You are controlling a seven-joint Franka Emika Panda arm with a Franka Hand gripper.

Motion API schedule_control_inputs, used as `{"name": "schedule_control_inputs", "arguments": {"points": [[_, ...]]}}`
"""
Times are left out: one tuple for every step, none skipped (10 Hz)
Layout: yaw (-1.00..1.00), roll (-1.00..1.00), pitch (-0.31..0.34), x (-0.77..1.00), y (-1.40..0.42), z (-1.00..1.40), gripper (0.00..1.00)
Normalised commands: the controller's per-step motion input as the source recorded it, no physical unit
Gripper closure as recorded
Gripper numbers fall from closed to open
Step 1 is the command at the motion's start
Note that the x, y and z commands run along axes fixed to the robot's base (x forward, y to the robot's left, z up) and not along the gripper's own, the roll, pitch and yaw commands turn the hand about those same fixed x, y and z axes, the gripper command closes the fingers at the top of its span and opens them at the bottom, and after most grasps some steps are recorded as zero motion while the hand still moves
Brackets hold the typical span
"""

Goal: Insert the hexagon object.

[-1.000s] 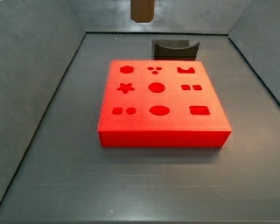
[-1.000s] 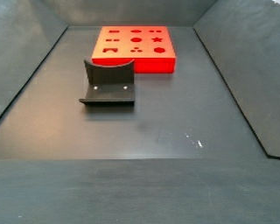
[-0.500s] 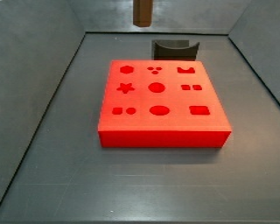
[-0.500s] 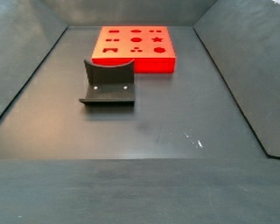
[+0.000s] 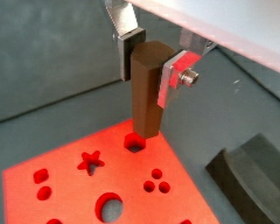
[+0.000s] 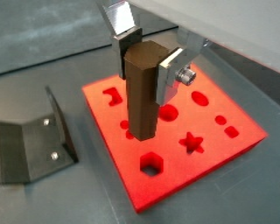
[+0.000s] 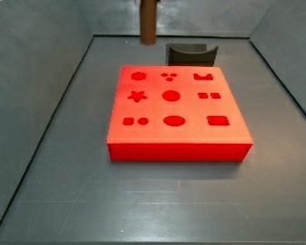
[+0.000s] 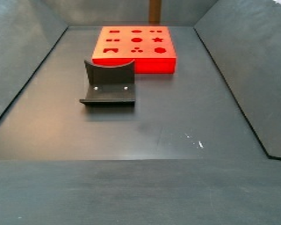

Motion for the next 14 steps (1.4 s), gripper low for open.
{"name": "schedule_control_inputs", "arguments": {"points": [[0.3, 0.12, -0.133, -0.21, 0.07, -0.58, 1.0], [0.36, 0.14, -0.107, -0.18, 0.04, -0.53, 1.0], [0.42, 0.12, -0.076, -0.05, 0.0, -0.41, 1.0], [0.28, 0.13, 0.0, 0.09, 0.0, -0.25, 1.0], [0.0, 0.13, 0.003, 0.04, -0.04, -0.22, 1.0], [0.0, 0.15, 0.0, 0.01, -0.06, -0.25, 1.0], [0.12, 0.14, 0.0, -0.02, -0.1, -0.32, 1.0], [0.21, 0.13, 0.0, -0.03, -0.11, -0.28, 1.0], [0.15, 0.13, 0.0, 0.0, -0.05, -0.23, 1.0], [0.15, 0.13, 0.0, 0.0, -0.05, -0.22, 1.0], [0.18, 0.13, 0.0, 0.0, -0.03, -0.22, 1.0], [0.19, 0.1, 0.0, -0.02, -0.03, -0.2, 1.0], [0.21, 0.07, 0.0, 0.0, -0.08, -0.11, 1.0], [0.21, 0.08, 0.0, 0.07, 0.0, -0.09, 1.0]]}}
